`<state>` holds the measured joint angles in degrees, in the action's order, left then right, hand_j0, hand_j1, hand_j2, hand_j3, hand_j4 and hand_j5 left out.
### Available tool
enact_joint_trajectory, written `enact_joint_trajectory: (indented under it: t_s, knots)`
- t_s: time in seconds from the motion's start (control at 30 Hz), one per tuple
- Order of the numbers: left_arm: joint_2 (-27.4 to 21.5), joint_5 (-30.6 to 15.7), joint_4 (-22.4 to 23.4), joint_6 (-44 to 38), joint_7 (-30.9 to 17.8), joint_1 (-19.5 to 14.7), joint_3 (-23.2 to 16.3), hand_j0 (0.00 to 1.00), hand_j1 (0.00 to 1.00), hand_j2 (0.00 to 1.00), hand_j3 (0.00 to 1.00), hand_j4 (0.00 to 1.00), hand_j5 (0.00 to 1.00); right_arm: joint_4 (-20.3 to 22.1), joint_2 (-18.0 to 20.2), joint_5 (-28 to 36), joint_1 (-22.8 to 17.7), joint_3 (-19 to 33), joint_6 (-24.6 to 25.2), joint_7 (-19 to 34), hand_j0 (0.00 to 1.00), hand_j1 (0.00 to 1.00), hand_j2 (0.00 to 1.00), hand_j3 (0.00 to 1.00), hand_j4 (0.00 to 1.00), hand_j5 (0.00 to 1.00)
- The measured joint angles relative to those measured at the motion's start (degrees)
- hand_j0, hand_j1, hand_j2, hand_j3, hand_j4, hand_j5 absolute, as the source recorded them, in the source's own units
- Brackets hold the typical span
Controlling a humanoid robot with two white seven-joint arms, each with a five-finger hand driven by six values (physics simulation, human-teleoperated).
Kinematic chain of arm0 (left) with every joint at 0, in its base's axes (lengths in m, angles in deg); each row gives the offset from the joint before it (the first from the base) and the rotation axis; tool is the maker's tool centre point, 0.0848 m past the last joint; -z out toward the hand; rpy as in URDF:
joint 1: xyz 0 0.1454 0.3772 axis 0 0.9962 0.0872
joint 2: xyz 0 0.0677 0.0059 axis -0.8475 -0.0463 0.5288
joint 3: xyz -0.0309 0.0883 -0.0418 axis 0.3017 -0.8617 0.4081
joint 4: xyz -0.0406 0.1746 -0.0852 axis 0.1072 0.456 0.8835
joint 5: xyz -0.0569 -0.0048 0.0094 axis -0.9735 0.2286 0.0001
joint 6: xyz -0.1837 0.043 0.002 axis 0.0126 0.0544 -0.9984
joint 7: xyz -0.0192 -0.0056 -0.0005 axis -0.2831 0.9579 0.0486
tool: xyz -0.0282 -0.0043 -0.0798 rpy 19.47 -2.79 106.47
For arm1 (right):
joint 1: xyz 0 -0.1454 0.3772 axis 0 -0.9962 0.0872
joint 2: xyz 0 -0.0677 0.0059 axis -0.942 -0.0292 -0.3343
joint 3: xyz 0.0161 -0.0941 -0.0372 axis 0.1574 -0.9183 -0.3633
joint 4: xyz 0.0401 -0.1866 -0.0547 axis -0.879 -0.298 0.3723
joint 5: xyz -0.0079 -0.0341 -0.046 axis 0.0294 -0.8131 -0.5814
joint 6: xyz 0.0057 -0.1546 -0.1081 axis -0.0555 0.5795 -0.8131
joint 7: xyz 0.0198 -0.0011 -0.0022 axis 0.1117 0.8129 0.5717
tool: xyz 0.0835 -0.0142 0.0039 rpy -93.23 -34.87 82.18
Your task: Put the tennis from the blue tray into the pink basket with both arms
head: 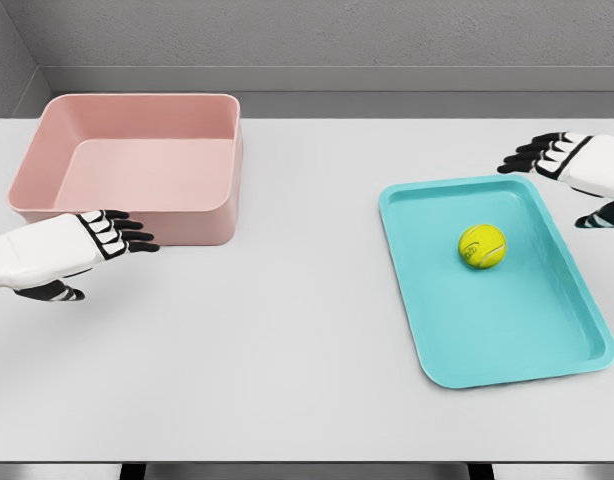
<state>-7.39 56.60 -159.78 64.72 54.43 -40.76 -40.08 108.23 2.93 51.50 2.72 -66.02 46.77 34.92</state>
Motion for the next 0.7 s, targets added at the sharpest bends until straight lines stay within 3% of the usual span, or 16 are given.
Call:
enact_joint_trajectory:
  t_s: [0.2,0.3,0.43,0.57,0.7]
  knots:
    - [0.0,0.2,0.1,0.0,0.0,-0.1,-0.4,1.00,1.00,1.00,1.00,1.00,1.00,-0.9,-4.0,-1.0,-0.2,-0.1,0.0,0.7,1.00,1.00,1.00,1.00,1.00,1.00]
    - [0.1,0.4,0.2,0.0,0.0,-0.1,-0.7,1.00,1.00,1.00,1.00,1.00,1.00,-5.8,-10.6,-4.8,1.8,-0.4,0.0,4.8,1.00,1.00,1.00,1.00,1.00,1.00]
    - [0.2,0.5,0.2,0.0,0.0,-0.1,-0.8,1.00,1.00,1.00,1.00,1.00,1.00,-12.8,-15.2,-7.5,7.0,-4.2,0.0,7.3,1.00,1.00,1.00,1.00,1.00,1.00]
    - [0.2,0.5,0.3,0.0,0.0,-0.1,-0.9,1.00,1.00,1.00,1.00,1.00,1.00,-17.0,-17.4,-9.0,6.9,-6.6,0.0,8.0,1.00,1.00,1.00,1.00,1.00,1.00]
    - [0.2,0.5,0.3,0.0,0.0,-0.1,-0.9,1.00,1.00,1.00,1.00,1.00,1.00,-16.1,-17.6,-9.3,6.8,-7.2,0.0,8.3,1.00,1.00,1.00,1.00,1.00,1.00]
